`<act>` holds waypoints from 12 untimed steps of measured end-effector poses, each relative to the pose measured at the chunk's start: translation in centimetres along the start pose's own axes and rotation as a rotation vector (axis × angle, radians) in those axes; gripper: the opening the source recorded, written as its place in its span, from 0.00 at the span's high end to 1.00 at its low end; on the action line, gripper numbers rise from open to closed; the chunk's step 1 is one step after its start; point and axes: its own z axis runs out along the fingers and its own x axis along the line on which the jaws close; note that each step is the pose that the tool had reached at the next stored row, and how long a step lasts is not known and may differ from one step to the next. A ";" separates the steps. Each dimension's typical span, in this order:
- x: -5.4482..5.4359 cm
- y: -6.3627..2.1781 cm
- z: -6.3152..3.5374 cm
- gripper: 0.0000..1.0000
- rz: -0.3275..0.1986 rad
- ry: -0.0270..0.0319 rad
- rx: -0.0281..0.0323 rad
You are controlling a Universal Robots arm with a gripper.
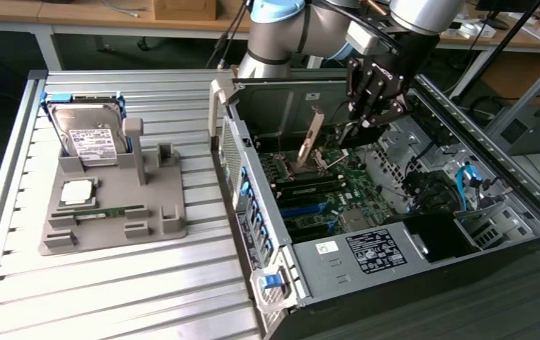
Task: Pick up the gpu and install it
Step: 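Insert the gpu into the slot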
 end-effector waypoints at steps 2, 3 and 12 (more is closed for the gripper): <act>0.0 0.00 0.00 0.73 -0.010 0.0005 -0.0002; 0.0 0.00 0.00 0.73 -0.016 0.0008 -0.0003; 0.0 0.00 0.00 0.73 -0.057 0.0031 -0.0011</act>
